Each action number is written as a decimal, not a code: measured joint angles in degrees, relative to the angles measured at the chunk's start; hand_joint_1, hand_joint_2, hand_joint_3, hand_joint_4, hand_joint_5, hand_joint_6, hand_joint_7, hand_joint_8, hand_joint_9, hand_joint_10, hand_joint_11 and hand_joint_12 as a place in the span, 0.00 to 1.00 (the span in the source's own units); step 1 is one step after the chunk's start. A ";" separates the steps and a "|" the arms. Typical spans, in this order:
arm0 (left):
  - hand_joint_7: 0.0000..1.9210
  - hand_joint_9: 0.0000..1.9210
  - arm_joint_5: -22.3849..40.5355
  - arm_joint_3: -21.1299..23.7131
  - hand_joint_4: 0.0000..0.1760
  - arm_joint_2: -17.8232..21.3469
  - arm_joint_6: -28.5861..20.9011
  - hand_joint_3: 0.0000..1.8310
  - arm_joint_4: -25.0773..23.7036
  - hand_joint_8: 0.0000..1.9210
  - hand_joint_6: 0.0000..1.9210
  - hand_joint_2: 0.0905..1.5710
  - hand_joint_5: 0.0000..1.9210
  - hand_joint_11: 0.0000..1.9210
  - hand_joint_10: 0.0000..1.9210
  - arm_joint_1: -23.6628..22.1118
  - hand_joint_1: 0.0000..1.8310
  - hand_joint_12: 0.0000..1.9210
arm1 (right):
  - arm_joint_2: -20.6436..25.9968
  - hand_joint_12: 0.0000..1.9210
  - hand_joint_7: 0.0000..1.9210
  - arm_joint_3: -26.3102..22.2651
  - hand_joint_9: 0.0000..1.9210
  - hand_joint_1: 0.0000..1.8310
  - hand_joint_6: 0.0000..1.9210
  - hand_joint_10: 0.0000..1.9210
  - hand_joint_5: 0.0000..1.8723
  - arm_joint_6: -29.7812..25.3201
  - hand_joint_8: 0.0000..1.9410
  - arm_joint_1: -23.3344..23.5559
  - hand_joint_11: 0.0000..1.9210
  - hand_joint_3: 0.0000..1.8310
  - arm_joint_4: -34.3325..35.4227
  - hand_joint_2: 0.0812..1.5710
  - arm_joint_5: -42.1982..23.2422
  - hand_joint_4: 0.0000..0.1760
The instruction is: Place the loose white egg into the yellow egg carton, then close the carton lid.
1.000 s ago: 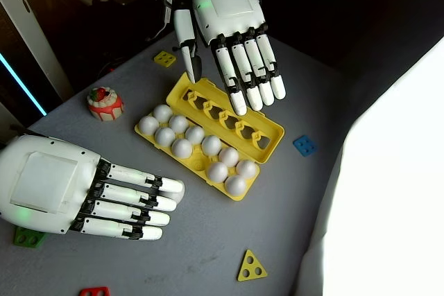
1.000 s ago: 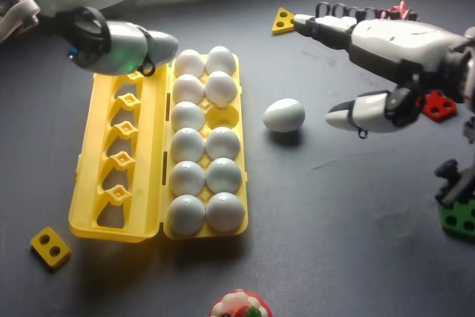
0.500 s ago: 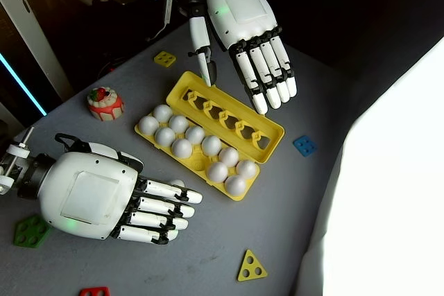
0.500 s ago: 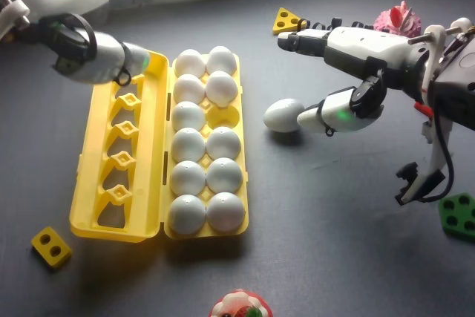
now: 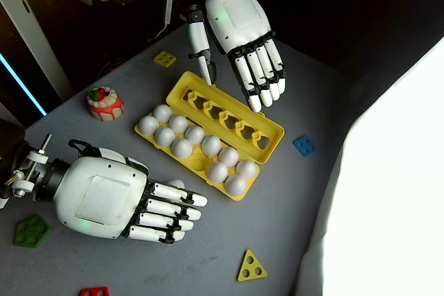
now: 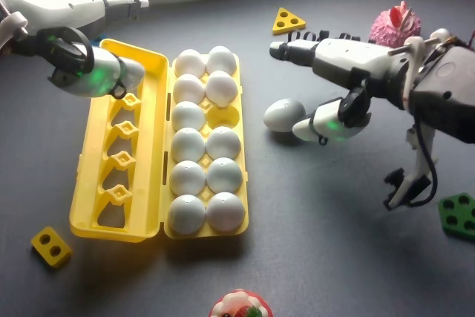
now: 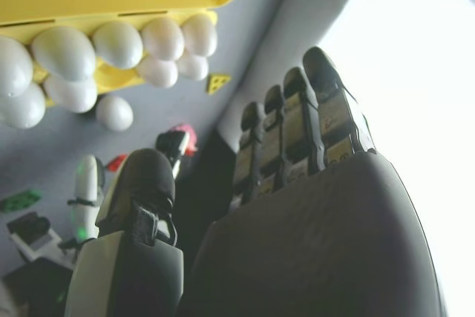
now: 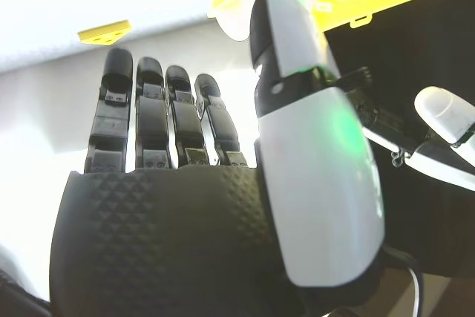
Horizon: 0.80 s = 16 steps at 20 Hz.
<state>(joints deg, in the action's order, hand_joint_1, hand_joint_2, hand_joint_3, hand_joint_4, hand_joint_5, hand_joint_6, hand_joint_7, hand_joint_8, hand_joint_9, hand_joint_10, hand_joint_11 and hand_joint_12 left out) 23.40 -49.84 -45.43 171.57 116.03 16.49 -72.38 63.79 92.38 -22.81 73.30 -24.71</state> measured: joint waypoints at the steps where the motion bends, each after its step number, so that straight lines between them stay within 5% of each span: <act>1: 0.05 0.06 -0.02 0.11 0.02 0.00 0.02 0.01 -1.14 0.00 0.00 0.91 0.04 0.00 0.00 0.00 0.12 0.25 | -0.57 0.26 0.04 0.42 0.05 0.68 0.02 0.00 0.10 0.02 0.00 -0.37 0.00 0.00 -0.15 0.67 0.11 0.10; 6: 0.04 0.06 0.74 0.74 0.07 0.13 0.02 0.00 0.66 0.00 0.01 0.90 0.05 0.00 0.00 -0.02 0.12 0.26 | -2.05 0.20 0.02 2.64 0.03 0.70 0.02 0.00 0.14 0.11 0.00 -1.07 0.00 0.00 -0.07 0.67 -0.28 0.13; 8: 0.04 0.04 2.40 0.74 0.01 0.13 0.02 0.00 1.22 0.00 0.00 0.91 0.05 0.00 0.00 -0.02 0.11 0.21 | -2.67 0.14 0.04 3.04 0.03 0.71 0.03 0.00 0.18 0.11 0.01 -1.33 0.00 0.00 -0.02 0.66 -0.92 0.10; 11: 0.05 0.06 4.17 0.90 0.07 0.13 0.02 0.00 1.46 0.00 0.01 0.90 0.06 0.00 0.00 -0.02 0.17 0.31 | -3.96 0.12 0.04 3.98 0.04 0.71 0.03 0.00 0.19 0.09 0.00 -1.38 0.00 0.00 -0.02 0.67 -0.90 0.07; 12: 0.04 0.04 4.59 1.18 0.04 0.33 0.02 0.01 1.49 0.00 0.00 0.92 0.05 0.00 0.00 -0.13 0.08 0.31 | -4.39 0.06 0.03 4.42 0.03 0.69 0.02 0.00 0.18 0.07 0.00 -1.38 0.00 0.00 -0.04 0.68 -0.96 0.05; 16: 0.05 0.06 3.04 1.22 0.11 0.63 0.04 0.00 1.51 0.00 0.01 0.90 0.07 0.00 0.01 -0.66 0.14 0.33 | -5.22 0.19 0.05 5.18 0.05 0.70 0.03 0.00 0.21 0.04 0.00 -1.38 0.00 0.00 0.00 0.67 -1.73 0.07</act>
<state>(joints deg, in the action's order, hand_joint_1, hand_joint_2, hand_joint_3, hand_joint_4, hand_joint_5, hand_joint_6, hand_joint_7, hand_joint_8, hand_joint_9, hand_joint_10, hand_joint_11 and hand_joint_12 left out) 26.44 -48.62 -44.80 171.61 117.54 15.84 -77.60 68.97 92.42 -24.18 73.30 -26.44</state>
